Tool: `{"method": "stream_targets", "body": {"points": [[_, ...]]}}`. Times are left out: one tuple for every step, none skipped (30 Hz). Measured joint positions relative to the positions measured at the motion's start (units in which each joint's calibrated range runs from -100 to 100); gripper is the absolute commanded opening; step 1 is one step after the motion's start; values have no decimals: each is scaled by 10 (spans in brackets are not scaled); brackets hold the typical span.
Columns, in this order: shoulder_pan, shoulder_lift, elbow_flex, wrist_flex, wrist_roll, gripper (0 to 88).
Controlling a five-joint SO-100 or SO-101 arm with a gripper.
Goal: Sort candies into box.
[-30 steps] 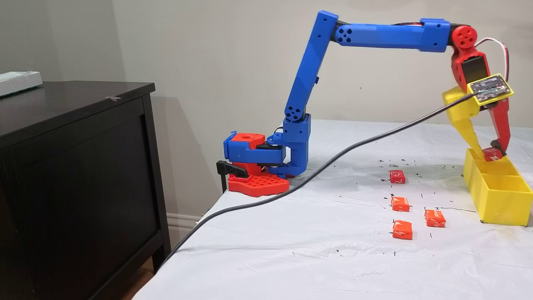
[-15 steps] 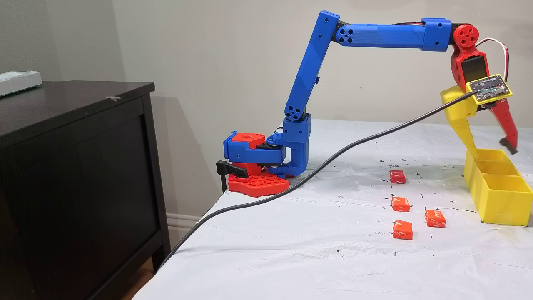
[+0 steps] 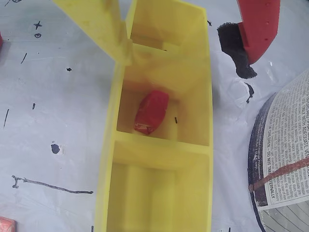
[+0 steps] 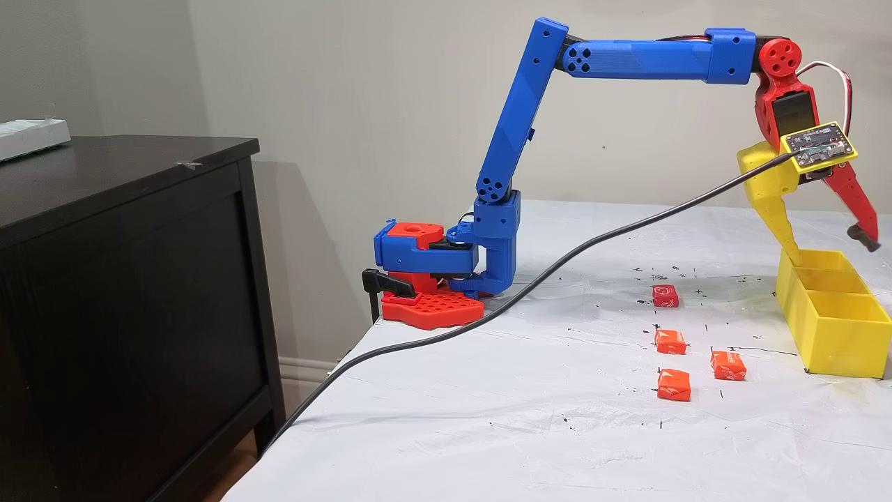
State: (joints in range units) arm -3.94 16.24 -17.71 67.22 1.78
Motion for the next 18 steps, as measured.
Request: {"method": "stream_targets", "body": {"points": [[0,0,0,2,0,104],[0,0,0,4,0,64],[0,0,0,6,0,46],[0,-1,0,6,0,41],[0,-5,1,6,0,32],[0,-10,1,6,0,21],[0,-17,1,7,0,12],[0,-26,5,9,0,9],[0,-37,13,9,0,6],[0,-50,24,9,0,2],[0,-69,42,10,0,2],[0,-79,51,12,0,2],[0,-91,62,17,1,2],[0,-106,75,23,3,2],[-1,-122,92,29,5,2],[-1,-138,106,40,9,2],[-1,-153,119,52,13,2],[-1,-167,132,65,16,2]]}}
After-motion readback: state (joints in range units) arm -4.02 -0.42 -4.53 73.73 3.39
